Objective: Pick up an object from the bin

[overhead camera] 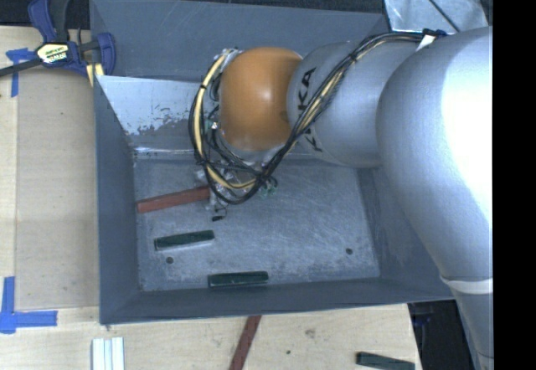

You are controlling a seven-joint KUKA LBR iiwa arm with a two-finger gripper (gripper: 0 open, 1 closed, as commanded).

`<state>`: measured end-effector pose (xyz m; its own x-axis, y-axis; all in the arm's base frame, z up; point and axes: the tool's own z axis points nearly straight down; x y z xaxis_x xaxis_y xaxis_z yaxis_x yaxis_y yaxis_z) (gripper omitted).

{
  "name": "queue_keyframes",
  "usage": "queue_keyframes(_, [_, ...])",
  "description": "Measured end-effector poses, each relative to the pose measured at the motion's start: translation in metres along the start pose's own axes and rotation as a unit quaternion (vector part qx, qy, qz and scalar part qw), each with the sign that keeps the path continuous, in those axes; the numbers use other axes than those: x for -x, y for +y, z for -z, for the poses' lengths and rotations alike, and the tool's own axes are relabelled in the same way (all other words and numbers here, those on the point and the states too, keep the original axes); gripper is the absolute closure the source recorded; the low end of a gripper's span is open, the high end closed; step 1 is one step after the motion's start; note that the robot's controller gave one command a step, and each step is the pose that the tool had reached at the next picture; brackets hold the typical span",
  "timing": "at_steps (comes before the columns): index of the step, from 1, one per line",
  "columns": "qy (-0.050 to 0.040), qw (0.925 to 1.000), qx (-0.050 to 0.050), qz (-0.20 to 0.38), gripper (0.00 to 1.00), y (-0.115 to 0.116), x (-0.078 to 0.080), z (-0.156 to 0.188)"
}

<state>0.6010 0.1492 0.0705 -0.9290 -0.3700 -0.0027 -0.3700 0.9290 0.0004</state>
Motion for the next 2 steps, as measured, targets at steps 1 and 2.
queue_keyframes(1, [-0.0021, 0.9748, -0.001, 0.223, 1.0, -0.021, 0.0192, 0.1089])
queue_keyframes(2, [-0.0009, 0.975, 0.0, 0.222, 0.0, -0.0208, 0.0186, 0.1079])
